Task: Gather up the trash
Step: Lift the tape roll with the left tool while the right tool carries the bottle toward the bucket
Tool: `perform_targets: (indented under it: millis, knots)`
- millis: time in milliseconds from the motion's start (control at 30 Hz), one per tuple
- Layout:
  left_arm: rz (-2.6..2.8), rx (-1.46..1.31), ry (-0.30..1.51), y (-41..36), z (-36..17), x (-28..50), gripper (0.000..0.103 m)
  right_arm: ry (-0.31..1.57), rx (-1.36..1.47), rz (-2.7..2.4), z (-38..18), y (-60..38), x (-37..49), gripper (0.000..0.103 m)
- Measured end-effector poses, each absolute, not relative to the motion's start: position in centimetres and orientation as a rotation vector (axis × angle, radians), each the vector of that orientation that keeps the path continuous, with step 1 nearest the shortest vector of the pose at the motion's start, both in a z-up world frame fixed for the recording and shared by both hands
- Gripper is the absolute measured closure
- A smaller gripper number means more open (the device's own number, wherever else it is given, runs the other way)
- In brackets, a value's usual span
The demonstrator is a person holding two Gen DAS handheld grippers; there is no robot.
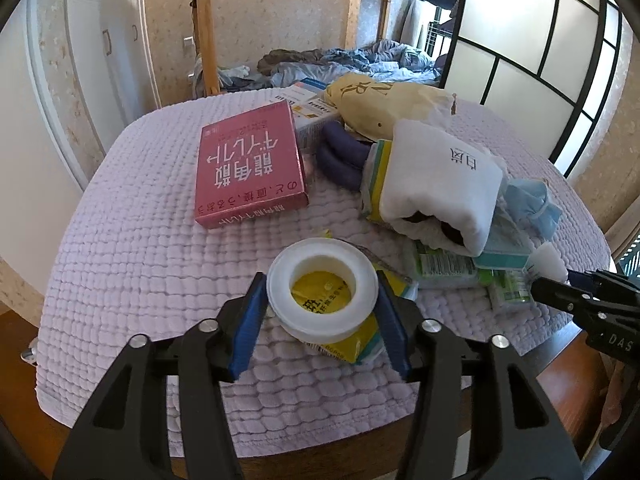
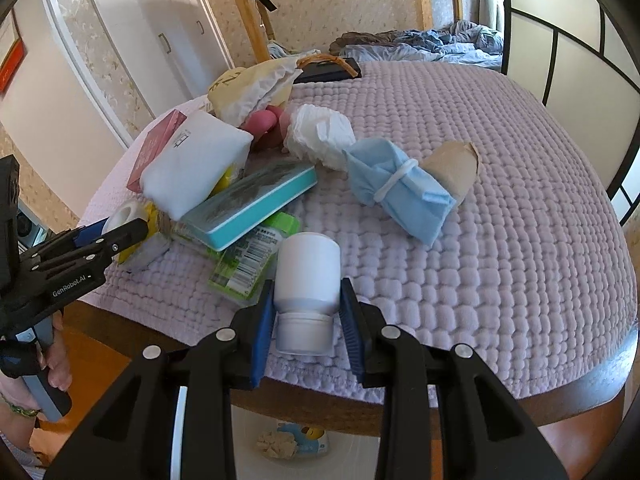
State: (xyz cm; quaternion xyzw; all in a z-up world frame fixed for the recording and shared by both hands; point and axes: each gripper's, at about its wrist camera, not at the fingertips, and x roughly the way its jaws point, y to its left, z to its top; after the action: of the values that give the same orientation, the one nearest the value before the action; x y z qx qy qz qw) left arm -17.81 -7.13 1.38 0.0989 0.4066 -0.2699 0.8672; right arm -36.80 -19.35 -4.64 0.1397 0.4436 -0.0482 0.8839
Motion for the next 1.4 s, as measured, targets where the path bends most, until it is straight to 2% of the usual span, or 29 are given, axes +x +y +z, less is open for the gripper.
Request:
perform_targets:
  millis: [33,300,333,367,400,733,933,1000,1067,1100,1300,1400]
  knots:
    - [-0.567,0.207,0.847,-7.1,1.3,-17.8,0.041,0.923,0.29,-0.102,-4.6,-19.3,-36.9,0.071]
    - [-0.549,0.207,0.816,-6.3,1.7,-18.1,0.04,0.922,0.304,-0.105,-4.2,-19.7,-38.0,0.071]
    - [-0.55,0.217,0.813,-6.5,1.7,-18.2,0.042,0.922,0.305,-0.104,-4.1,-19.8,-38.1,0.071]
    - [-0.554,0.229,0.812,-6.7,1.7,-18.2,0.049,0.922,0.305,-0.103,-4.1,-19.8,-38.2,0.071]
    - [-0.562,0.241,0.813,-7.1,1.7,-18.3,0.051,0.922,0.305,-0.103,-4.1,-19.8,-38.2,0.071]
    - [-0.555,0.171,0.778,-6.0,3.7,-19.1,0.051,0.911,0.3,-0.096,-3.0,-19.9,-39.1,0.071]
    - [-0.574,0.205,0.852,-6.3,1.8,-18.8,0.051,0.926,0.304,-0.084,-3.2,-19.3,-39.5,0.071]
    - [-0.582,0.202,0.838,-6.0,1.9,-19.2,0.049,0.925,0.302,-0.08,-3.2,-18.9,-39.6,0.071]
    - [-0.585,0.209,0.812,-5.9,2.2,-19.7,0.03,0.926,0.3,-0.075,-3.3,-18.6,-39.7,0.071]
    - [-0.585,0.212,0.792,-5.7,2.4,-20.1,0.028,0.926,0.299,-0.074,-3.3,-18.5,-39.8,0.071]
    - [-0.597,0.123,0.771,-3.1,3.2,-20.5,0.028,0.924,0.305,-0.07,-3.1,-18.1,-40.5,0.071]
    - [-0.597,0.077,0.796,-2.2,3.3,-20.1,0.032,0.928,0.309,-0.064,-3.1,-18.0,-40.6,0.071]
